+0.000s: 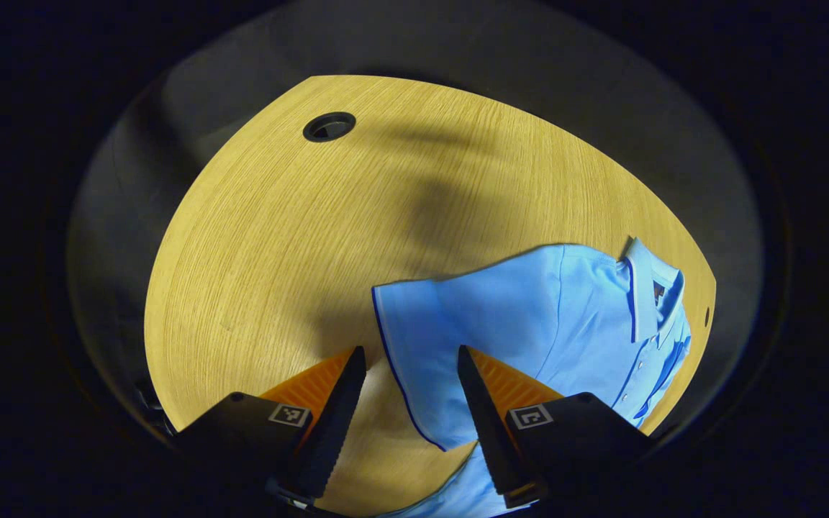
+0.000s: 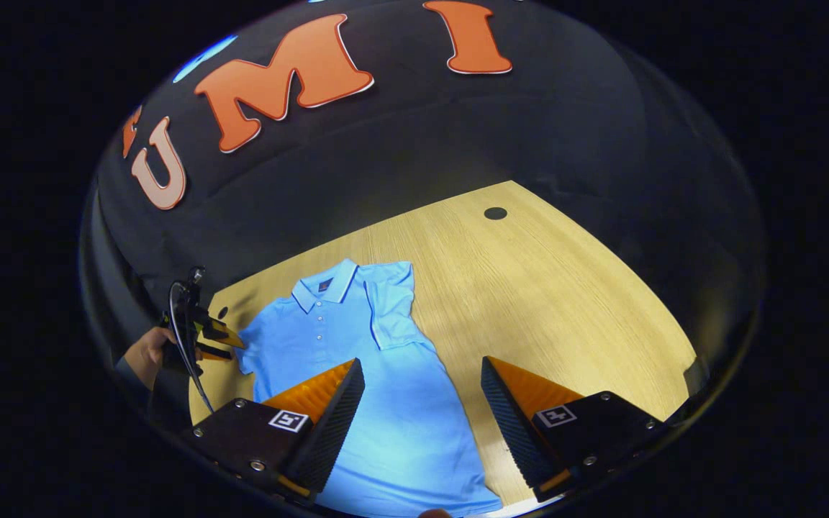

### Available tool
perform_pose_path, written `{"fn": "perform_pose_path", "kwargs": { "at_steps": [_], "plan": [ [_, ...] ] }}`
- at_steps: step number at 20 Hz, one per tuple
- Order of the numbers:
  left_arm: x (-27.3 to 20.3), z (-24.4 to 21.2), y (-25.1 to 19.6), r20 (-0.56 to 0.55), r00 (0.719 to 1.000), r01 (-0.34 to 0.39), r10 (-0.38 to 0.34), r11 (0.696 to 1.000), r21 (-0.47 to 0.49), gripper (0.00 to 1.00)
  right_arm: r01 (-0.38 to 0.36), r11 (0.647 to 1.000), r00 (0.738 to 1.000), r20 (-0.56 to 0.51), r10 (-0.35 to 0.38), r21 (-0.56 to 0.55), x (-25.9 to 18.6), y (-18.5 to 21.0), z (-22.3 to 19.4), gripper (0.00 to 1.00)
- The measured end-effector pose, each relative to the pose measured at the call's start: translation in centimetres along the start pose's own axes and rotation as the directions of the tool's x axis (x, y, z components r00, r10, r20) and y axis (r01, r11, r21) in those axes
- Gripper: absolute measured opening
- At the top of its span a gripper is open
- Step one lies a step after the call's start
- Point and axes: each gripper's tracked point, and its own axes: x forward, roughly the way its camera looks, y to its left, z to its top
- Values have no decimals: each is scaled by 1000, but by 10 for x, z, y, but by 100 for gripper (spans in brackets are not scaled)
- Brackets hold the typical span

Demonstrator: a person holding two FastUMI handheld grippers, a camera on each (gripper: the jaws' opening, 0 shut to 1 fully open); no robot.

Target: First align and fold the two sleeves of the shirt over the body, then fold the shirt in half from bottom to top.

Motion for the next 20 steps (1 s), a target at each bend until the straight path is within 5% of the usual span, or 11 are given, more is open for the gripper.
{"fn": "perform_pose_path", "kwargs": {
  "at_steps": [1,4,6,8,10,11,20],
  "plan": [
    [0,1,-2,-1,1000,3,-3,1000,-5,85,2,1000,1000,-3,-2,-6,-3,-1,-2,99],
    [3,-1,0,-6,1000,-30,30,1000,1,51,13,1000,1000,-2,-13,-9,-4,-7,-2,99],
    [3,3,0,7,999,-37,37,999,3,51,24,1000,1000,-11,-24,-13,-7,-11,-4,99],
    [3,2,-2,4,999,-43,43,999,6,27,34,999,999,-13,-34,-20,-8,-16,-5,99],
    [7,5,-8,19,1000,-25,25,1000,8,27,40,999,999,-7,-41,-17,-10,-20,-4,98],
    [10,1,-12,10,1000,-23,23,1000,13,10,43,999,999,-6,-43,-10,-10,-21,-5,98],
    [-27,21,-58,110,981,147,-162,980,137,8,67,998,998,2,-67,21,-16,-32,-6,99]
  ]
}}
